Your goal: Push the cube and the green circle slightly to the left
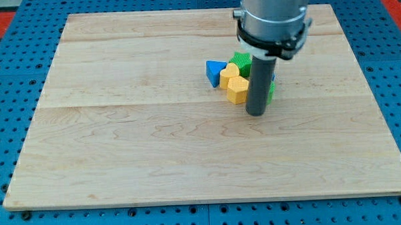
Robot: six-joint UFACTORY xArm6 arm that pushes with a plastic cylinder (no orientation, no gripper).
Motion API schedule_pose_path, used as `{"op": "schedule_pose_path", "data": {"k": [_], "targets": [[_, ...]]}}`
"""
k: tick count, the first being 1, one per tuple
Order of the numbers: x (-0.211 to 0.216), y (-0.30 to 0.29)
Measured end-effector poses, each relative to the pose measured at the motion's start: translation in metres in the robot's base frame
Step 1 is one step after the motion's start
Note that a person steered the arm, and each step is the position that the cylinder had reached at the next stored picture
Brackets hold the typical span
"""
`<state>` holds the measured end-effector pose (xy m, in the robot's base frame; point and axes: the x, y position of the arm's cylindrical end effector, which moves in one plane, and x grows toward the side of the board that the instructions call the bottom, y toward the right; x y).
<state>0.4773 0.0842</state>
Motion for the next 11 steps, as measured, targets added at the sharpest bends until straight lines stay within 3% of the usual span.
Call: {"op": "schedule_pose_path", "data": {"k": [1,2,3,4,5,7,8,9,10,11], "targets": [[0.001,-0.072],[0.006,-0.085],[0.032,0.04],[-0.024,0.09],[-0.051,0.081],[-0.059,0.033],[-0.062,0.052],[-0.113,0.112],[-0.201,0.116],[-0.257,0.17]]}}
